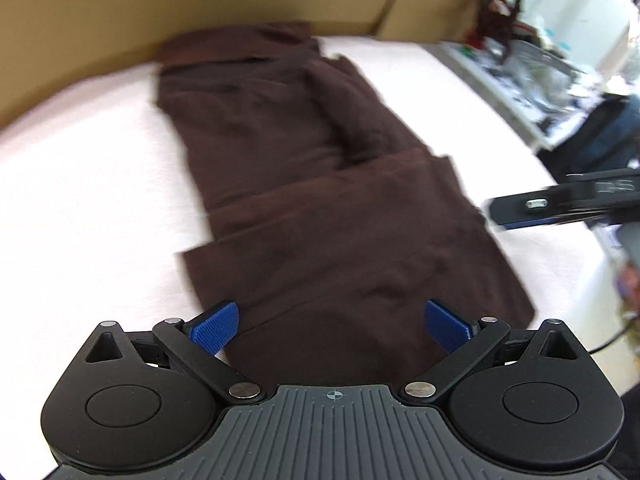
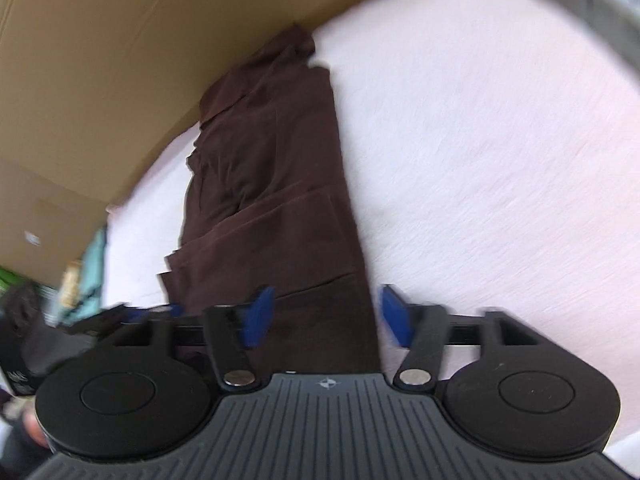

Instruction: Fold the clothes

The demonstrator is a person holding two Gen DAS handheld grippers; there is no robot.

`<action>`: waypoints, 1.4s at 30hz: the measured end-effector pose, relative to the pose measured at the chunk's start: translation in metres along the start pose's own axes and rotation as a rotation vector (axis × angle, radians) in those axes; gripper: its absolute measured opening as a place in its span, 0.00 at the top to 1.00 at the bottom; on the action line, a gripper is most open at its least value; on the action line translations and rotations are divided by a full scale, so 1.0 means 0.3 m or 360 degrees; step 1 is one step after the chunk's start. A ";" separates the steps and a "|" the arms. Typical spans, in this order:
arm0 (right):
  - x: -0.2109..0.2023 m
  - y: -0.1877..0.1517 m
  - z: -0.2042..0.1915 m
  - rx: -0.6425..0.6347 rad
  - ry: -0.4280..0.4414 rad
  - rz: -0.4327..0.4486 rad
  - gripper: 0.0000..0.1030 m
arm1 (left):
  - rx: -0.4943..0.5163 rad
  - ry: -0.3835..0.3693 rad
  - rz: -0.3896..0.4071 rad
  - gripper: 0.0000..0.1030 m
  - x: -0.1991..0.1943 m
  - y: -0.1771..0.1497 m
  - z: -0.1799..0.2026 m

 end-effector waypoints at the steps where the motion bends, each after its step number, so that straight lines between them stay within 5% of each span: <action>1: -0.018 -0.005 -0.024 -0.0050 0.0028 0.0005 0.30 | -0.0031 -0.0003 0.0055 0.00 -0.030 0.003 -0.009; 5: -0.017 -0.052 -0.115 -0.0281 0.0076 -0.0092 0.26 | -0.0233 -0.0064 0.0199 0.00 -0.096 0.007 -0.060; 9: 0.094 -0.109 -0.132 -0.0371 0.0014 -0.0273 0.25 | -0.0313 -0.0102 0.0046 0.00 -0.023 -0.031 -0.057; 13: 0.088 -0.092 -0.077 -0.0270 0.0004 -0.0234 0.24 | -0.0195 -0.0016 -0.0060 0.00 0.053 -0.081 0.001; 18: 0.035 -0.084 -0.033 -0.0237 -0.0119 -0.0163 0.21 | -0.0253 0.0118 -0.0107 0.00 0.077 -0.117 -0.025; 23: -0.012 -0.103 -0.068 -0.0333 -0.0084 -0.0105 0.18 | -0.0305 0.0159 0.0061 0.00 -0.023 -0.085 -0.050; 26: 0.028 -0.102 -0.133 -0.0492 -0.0091 -0.0128 0.16 | -0.0311 0.0150 0.0086 0.00 -0.037 -0.067 -0.044; 31: 0.128 -0.138 -0.116 -0.0552 -0.0160 -0.0298 0.13 | -0.0224 0.0157 -0.0057 0.00 0.045 -0.087 0.000; 35: 0.115 -0.139 -0.093 -0.0551 -0.0115 -0.0272 0.10 | -0.0138 0.0272 -0.0143 0.00 0.096 -0.144 0.000; 42: 0.126 -0.151 -0.103 -0.0608 -0.0141 -0.0276 0.06 | -0.0240 0.0424 -0.0107 0.00 0.026 -0.166 -0.078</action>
Point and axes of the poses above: each gripper's, at about its wrist camera, not at the fingertips, and x roughly the way its jaws point, z to its right, y to its top, the point moved 9 cm from there along x, roughly the way its jaws point, and after that the axes turned 9 degrees about -z, right-handed, at the moved point
